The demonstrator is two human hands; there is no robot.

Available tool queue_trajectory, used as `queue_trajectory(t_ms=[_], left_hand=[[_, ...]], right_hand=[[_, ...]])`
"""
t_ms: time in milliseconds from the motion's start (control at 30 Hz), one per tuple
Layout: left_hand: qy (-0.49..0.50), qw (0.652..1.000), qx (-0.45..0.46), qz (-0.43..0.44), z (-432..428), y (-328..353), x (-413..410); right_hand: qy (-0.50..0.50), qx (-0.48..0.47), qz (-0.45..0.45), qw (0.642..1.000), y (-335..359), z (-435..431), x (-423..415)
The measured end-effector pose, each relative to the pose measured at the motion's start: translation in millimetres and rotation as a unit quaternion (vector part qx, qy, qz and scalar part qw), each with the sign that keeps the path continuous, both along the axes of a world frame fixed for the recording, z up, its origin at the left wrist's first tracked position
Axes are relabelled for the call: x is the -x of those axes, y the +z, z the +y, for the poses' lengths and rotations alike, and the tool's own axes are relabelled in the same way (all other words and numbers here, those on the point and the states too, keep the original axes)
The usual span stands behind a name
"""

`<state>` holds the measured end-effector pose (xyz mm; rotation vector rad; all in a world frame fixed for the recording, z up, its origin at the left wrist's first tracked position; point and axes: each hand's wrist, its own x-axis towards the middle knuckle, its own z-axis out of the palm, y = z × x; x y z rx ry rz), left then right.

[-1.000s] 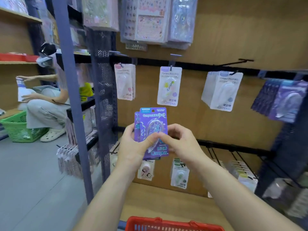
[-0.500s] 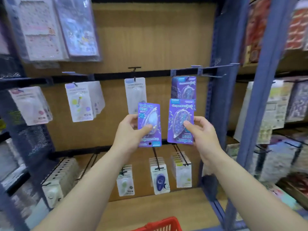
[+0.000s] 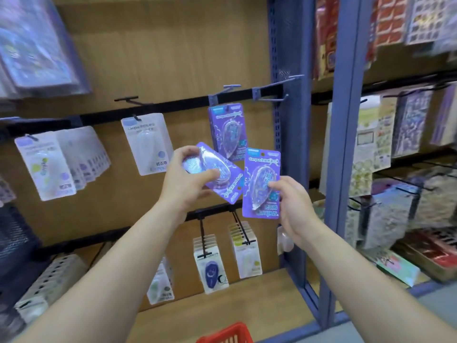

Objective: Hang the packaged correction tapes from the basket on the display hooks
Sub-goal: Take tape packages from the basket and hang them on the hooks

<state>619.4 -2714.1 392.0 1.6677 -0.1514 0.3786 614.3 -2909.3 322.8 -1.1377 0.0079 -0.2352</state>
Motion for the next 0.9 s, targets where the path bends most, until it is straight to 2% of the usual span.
queue_trajectory(t_ms=[200,333,433,633,767,900], left_hand=[[0.036,0.999,0.021,-0.016,-1.0,-11.1,-1.3],[0.084,0.996,-0.01,-0.039,9.3,-16.4,0.3],[0.026,0.999,-0.023,0.003,15.2,-20.1,8.5],[-0.089,0.986,-0.126,0.068,23.1,-21.3,6.7],[-0.051,0.994,-0.089,0.036,21.5,-9.8,-12.2],[-0.032,0.996,-0.08,-0.002,8.6,19.9,-38.8]], right_hand=[[0.049,0.022,0.002,0.999,-4.1,14.9,7.1],[-0.014,0.054,-0.023,0.998,3.7,16.6,3.8],[-0.042,0.064,-0.038,0.996,12.1,14.8,-0.1],[-0.063,0.04,-0.073,0.995,32.0,15.4,-9.5],[-0.107,0.043,-0.077,0.99,40.4,7.0,-20.1],[-0.106,0.064,-0.07,0.99,40.9,-3.7,-25.3]])
